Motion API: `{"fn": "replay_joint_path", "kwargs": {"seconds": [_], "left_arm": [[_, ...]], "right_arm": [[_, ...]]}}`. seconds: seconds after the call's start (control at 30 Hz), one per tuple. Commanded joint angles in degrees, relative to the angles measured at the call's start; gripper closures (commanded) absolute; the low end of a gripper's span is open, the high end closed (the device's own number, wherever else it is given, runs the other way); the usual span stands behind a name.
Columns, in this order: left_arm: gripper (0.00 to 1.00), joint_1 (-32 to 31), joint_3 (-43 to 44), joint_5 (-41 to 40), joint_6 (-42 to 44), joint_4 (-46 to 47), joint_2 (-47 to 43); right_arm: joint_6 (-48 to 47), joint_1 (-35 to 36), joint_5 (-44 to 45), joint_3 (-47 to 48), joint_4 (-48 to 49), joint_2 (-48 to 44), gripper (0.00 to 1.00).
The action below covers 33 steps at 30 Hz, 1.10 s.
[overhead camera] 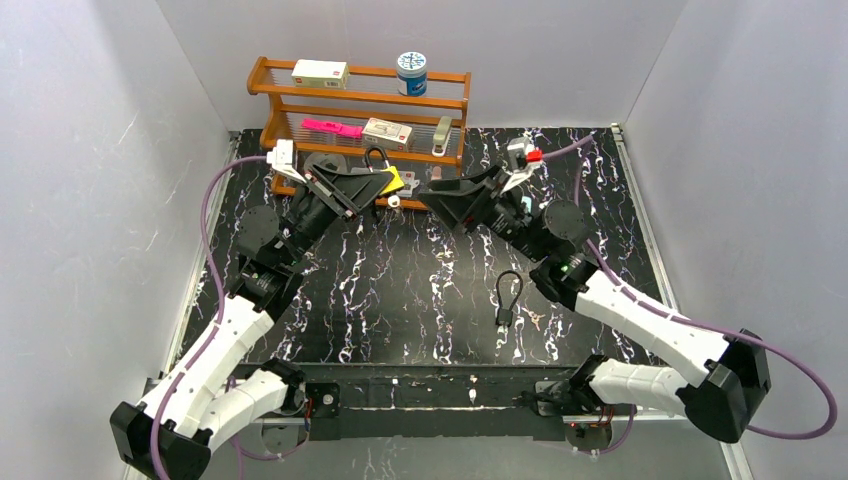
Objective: Unlock with the key
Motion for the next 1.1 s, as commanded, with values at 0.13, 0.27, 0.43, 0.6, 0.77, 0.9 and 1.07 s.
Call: {"fn": "replay_joint_path", "kwargs": {"seconds": [0.13,0.27,0.43,0.6,0.77,0.9,1.07], "left_arm": [[1.0,-0.3,1.2,9.8,2.2,10.1,-0.1],[1.0,-0.3,1.2,10.5,2.4,10.6,0.4],[1.0,-0.3,1.0,10.6,2.1,11.6,0.7],[1.0,-0.3,1.0,10.5,2.0,12.1,0.9],[1.0,-0.3,0.5,9.6,2.3,12.9,0.4],[1.0,-0.3,-0.2,9.3,2.0,14.2,0.4],[1.0,-0.3,-1.0,9.2,1.6,15.1,0.5]], "right_arm": [[24.9,-5.5,-16.0,0.4,8.4,2.5,0.41],[25.5,-5.5,-18.4,0.8,10.0,2.4,0.4],[27.1,-5.5,-20.5,1.8,10.1,3.6,0.39],[29.5,-5.5,-23.4,4.1,11.1,6.0,0.42],[31.0,-5.4,-24.0,5.0,11.8,7.8,0.56],[31.5,-5.1,-23.6,5.4,12.5,8.7,0.65],[32.3,-4.9,-23.8,6.1,14.1,9.5,0.65]]}}
